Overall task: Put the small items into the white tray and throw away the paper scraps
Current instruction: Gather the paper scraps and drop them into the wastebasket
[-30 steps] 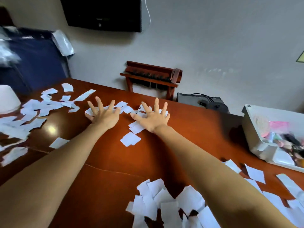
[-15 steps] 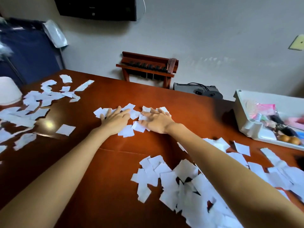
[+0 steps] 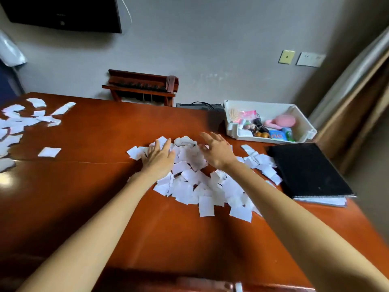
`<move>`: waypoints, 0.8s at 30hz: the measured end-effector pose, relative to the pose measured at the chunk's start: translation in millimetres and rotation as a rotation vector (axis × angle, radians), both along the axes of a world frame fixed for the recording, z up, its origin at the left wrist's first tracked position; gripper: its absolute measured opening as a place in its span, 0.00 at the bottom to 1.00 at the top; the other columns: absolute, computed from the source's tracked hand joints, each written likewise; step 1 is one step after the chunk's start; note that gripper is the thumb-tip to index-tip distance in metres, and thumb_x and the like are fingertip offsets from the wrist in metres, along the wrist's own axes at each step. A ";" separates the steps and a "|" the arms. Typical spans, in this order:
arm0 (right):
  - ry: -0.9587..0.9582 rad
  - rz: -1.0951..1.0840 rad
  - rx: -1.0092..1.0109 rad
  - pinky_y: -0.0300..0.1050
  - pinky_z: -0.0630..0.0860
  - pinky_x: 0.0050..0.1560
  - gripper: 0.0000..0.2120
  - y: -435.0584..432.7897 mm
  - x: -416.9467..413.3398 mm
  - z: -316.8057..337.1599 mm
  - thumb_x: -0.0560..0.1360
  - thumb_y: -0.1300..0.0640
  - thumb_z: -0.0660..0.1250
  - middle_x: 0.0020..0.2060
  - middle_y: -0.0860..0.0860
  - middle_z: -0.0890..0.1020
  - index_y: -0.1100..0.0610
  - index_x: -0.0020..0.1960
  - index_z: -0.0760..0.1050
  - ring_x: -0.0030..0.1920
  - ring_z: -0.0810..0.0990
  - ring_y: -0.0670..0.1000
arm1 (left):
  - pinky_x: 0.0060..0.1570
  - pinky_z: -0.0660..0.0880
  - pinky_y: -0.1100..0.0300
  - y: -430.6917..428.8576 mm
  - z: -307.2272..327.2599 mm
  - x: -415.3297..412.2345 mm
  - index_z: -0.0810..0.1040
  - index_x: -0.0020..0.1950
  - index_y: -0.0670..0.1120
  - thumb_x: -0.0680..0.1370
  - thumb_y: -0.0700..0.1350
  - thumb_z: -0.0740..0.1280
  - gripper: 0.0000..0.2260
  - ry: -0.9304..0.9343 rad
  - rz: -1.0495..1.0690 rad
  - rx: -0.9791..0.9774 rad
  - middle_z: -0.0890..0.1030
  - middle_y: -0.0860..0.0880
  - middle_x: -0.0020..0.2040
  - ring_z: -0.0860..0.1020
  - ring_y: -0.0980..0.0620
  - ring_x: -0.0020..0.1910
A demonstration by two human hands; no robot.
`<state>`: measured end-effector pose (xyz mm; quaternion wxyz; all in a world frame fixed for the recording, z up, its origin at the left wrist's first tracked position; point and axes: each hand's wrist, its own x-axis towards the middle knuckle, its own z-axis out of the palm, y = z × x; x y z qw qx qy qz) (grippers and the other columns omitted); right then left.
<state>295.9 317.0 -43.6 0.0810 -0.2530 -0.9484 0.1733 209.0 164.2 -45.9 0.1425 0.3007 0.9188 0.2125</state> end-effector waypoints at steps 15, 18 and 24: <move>-0.114 -0.189 -0.009 0.58 0.46 0.74 0.34 -28.1 179.8 -37.9 0.72 0.30 0.53 0.77 0.55 0.48 0.40 0.73 0.50 0.76 0.45 0.60 | 0.71 0.35 0.38 12.5 -39.3 154.0 0.39 0.75 0.62 0.79 0.63 0.44 0.26 0.169 -0.091 -0.167 0.36 0.47 0.77 0.33 0.37 0.74; -0.097 -0.190 0.121 0.55 0.57 0.69 0.28 -30.7 173.9 -37.1 0.73 0.32 0.54 0.70 0.56 0.62 0.44 0.69 0.61 0.71 0.59 0.60 | 0.72 0.44 0.41 11.9 -42.0 145.1 0.49 0.76 0.58 0.79 0.61 0.47 0.25 0.256 -0.049 -0.137 0.50 0.44 0.77 0.45 0.37 0.76; 0.059 -0.116 0.227 0.48 0.71 0.55 0.21 -29.5 169.2 -39.8 0.79 0.46 0.57 0.60 0.56 0.72 0.55 0.68 0.67 0.62 0.69 0.58 | 0.67 0.60 0.49 14.0 -42.4 144.5 0.59 0.73 0.48 0.81 0.54 0.53 0.22 0.446 -0.027 -0.014 0.66 0.45 0.71 0.62 0.43 0.69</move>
